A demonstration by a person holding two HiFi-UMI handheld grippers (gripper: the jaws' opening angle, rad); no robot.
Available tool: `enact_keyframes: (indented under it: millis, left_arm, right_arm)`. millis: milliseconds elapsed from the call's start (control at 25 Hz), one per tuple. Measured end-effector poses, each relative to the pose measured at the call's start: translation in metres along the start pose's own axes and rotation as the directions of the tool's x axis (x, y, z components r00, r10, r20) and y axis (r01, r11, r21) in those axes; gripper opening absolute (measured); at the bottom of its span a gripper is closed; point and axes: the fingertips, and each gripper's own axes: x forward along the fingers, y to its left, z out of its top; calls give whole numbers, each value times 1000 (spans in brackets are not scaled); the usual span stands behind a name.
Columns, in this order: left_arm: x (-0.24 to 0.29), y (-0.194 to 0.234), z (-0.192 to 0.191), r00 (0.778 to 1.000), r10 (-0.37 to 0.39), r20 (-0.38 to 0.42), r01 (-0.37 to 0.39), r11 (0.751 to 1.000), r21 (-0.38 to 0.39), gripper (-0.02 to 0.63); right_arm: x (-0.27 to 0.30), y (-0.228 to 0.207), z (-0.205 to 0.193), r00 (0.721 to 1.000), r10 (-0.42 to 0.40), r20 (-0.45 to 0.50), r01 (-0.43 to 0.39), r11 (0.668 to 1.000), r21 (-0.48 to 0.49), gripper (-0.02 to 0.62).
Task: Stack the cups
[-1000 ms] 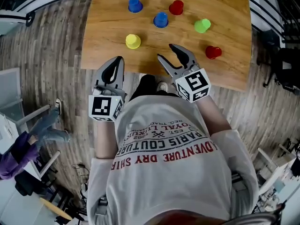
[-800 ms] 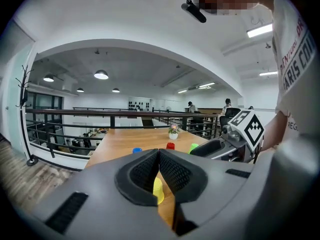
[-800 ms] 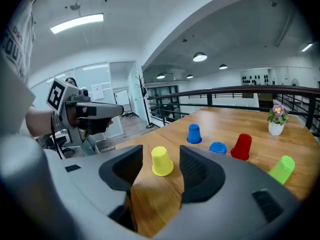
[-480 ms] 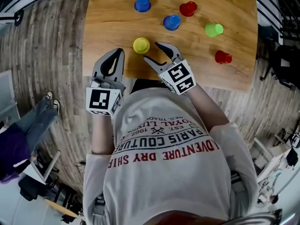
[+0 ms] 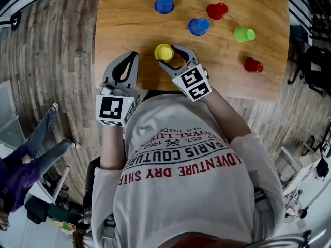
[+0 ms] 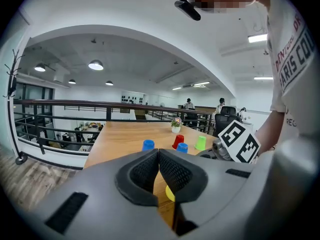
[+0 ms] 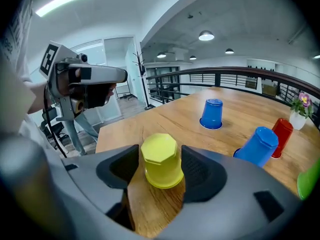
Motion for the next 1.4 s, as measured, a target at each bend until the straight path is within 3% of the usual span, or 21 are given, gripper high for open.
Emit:
enact_keyframes:
  millis: [160, 520, 760, 1120, 1280, 1400]
  left_arm:
    - [6, 4, -1, 1000, -10, -6, 10, 1000, -5, 17]
    - [23, 10, 3, 999, -34, -10, 34, 999, 4, 17]
    - [32, 13, 7, 999, -27, -18, 28, 1000, 13, 17]
    - [42, 9, 21, 998, -52, 21, 52, 998, 36, 17]
    - [47, 6, 28, 996, -73, 45, 71, 997, 44, 17]
    - [53, 0, 34, 994, -92, 51, 89, 995, 49, 17]
  right_arm:
    - [0, -5, 3, 1000, -12, 16, 12, 1000, -14, 243]
    - [6, -68, 13, 990, -137, 35, 136, 991, 17, 241]
    - [10, -96, 17, 982, -180, 53, 176, 982, 75, 241]
    - [11, -95, 20, 984, -160, 76, 153, 984, 90, 262]
    - [-8, -86, 36, 977, -158, 144, 151, 987, 58, 276]
    - [-33, -89, 45, 957, -204, 205, 200, 979, 39, 278]
